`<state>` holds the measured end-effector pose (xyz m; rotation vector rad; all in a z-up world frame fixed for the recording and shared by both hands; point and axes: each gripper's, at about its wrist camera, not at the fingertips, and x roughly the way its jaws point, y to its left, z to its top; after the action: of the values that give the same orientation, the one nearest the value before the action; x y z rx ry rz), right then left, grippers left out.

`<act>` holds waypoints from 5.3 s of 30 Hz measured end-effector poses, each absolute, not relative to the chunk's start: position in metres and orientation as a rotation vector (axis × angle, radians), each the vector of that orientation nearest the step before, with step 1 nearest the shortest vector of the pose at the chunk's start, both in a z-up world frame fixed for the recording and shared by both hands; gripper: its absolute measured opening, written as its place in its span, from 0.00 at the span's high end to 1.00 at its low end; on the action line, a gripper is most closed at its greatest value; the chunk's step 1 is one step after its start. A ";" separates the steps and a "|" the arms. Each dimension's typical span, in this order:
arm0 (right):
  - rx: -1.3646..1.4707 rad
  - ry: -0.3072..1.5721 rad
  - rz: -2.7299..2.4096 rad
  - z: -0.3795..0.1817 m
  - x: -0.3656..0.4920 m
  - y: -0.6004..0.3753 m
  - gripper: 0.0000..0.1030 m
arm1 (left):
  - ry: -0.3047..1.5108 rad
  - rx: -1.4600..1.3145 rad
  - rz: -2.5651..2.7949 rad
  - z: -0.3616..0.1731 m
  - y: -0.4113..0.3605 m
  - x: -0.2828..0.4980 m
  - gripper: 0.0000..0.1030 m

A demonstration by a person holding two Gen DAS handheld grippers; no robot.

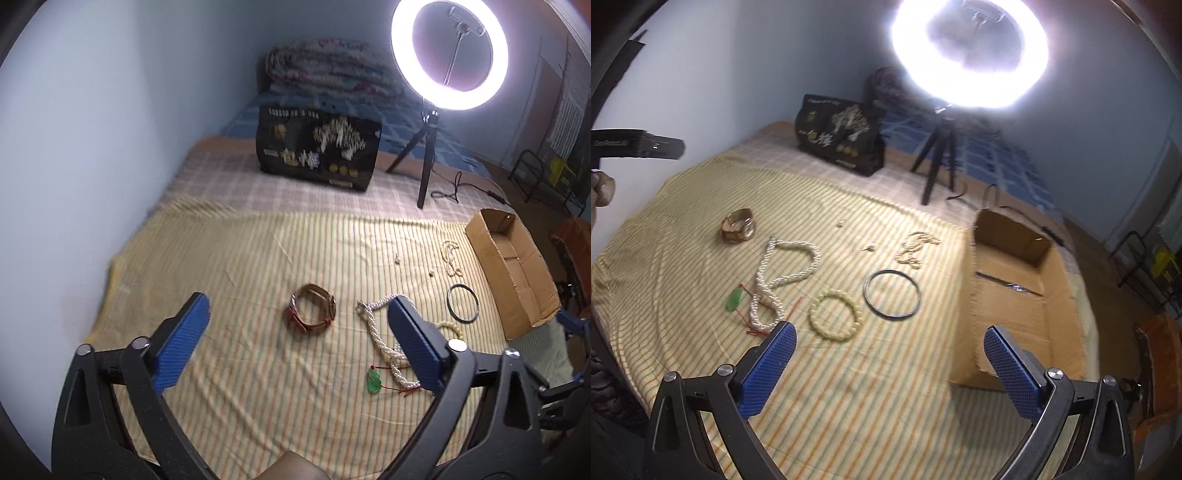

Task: Organize jewelry
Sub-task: 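Grasp the brown leather watch with the left tool while the right tool grasps the cream bead bracelet, then carry the watch and bracelet into the cardboard box and open both tools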

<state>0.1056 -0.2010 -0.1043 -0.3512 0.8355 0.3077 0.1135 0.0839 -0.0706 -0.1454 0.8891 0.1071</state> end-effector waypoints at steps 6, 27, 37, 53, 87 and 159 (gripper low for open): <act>-0.301 0.968 0.369 -0.132 0.122 -0.202 0.15 | 1.015 -0.183 0.101 -0.106 0.093 0.131 0.30; -0.110 1.207 0.406 -0.182 0.173 -0.200 0.66 | 1.194 -0.347 0.117 -0.169 0.112 0.186 0.65; -0.036 1.263 0.387 -0.197 0.191 -0.201 0.70 | 1.235 -0.412 0.127 -0.188 0.122 0.199 0.68; -0.077 1.275 0.383 -0.210 0.203 -0.191 0.81 | 1.281 -0.391 0.142 -0.211 0.119 0.212 0.80; -0.015 0.988 0.461 -0.112 0.174 -0.205 0.95 | 1.041 -0.373 0.044 -0.122 0.093 0.192 0.92; 0.139 0.889 0.064 -0.082 0.185 -0.417 0.41 | 0.999 -0.286 -0.340 -0.112 -0.197 0.252 0.64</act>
<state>0.1852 -0.4167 -0.0823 0.1393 0.8890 0.0640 0.2515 -0.1966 -0.1121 -0.2864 0.9992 -0.3404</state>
